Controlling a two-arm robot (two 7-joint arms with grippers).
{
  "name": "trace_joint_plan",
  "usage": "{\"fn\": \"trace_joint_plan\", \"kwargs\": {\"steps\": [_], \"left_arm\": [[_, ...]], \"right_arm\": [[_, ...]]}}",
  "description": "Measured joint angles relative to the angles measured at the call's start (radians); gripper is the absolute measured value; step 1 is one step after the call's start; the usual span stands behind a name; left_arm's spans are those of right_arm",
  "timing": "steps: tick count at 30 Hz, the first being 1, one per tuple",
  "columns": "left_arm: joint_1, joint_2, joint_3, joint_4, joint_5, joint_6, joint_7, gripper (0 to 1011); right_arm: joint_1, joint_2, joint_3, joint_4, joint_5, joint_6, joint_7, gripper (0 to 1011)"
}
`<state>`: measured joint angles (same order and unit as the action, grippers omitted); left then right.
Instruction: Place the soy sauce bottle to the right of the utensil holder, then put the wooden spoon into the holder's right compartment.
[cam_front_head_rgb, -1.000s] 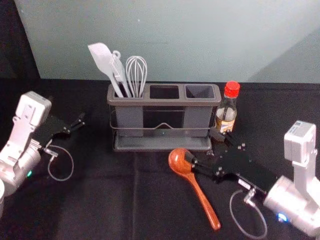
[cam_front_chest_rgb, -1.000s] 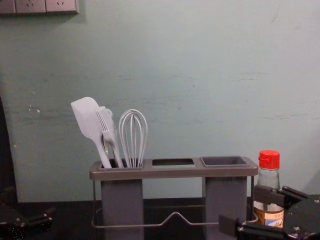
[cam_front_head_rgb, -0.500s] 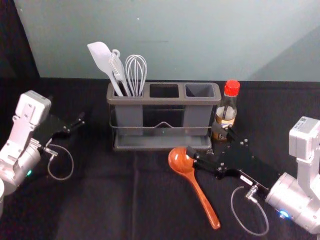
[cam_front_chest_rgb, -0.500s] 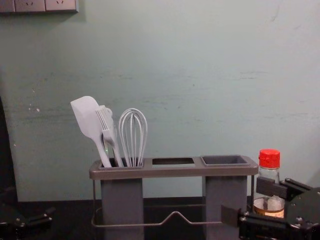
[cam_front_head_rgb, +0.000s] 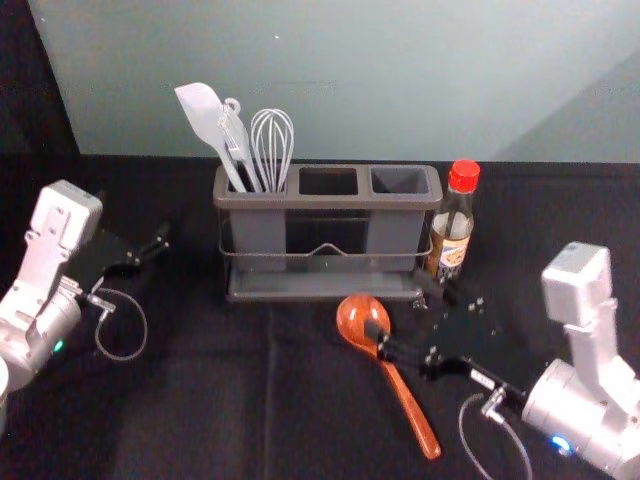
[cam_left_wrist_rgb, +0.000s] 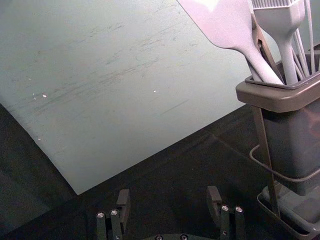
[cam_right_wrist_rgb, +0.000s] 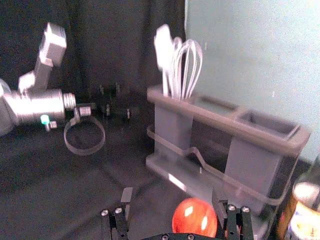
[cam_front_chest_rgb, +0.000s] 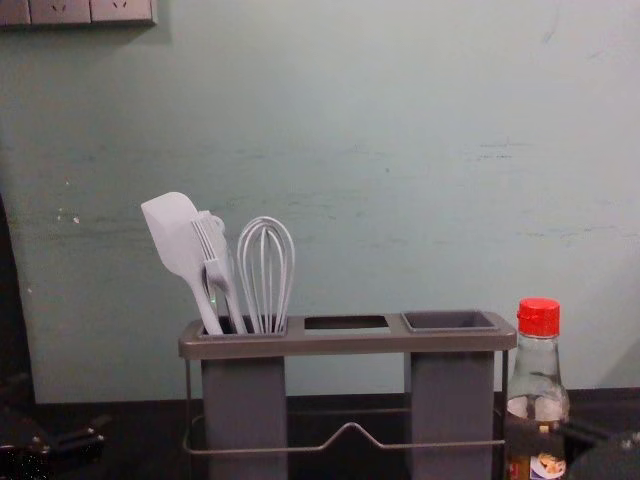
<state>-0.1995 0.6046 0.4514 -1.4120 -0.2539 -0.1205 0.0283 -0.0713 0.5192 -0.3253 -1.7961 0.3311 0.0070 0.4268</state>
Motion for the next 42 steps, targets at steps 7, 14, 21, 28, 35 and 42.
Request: {"fn": "trace_joint_plan", "kwargs": {"steps": [7,14,21,28,35,42], "left_arm": [[0.000,0.000,0.000,0.000,0.000,0.000,0.000,1005],[0.000,0.000,0.000,0.000,0.000,0.000,0.000,1005],[0.000,0.000,0.000,0.000,0.000,0.000,0.000,1005],[0.000,0.000,0.000,0.000,0.000,0.000,0.000,1005],[0.000,0.000,0.000,0.000,0.000,0.000,0.000,1005],[0.000,0.000,0.000,0.000,0.000,0.000,0.000,1005]], "right_arm": [[0.006,0.025,-0.032,-0.116,-0.066,0.333,-0.097,1000],[0.065,-0.006,-0.034,-0.204,-0.058,0.689,-0.135,1000],[0.132,-0.080,-0.035,-0.215,-0.053,0.913,-0.171,1000],[0.151,-0.141,-0.049,-0.156,-0.080,0.933,-0.204,1000],[0.157,-0.223,-0.051,-0.074,-0.117,0.881,-0.253,1000],[0.175,-0.286,-0.059,-0.004,-0.158,0.841,-0.300,1000]]}}
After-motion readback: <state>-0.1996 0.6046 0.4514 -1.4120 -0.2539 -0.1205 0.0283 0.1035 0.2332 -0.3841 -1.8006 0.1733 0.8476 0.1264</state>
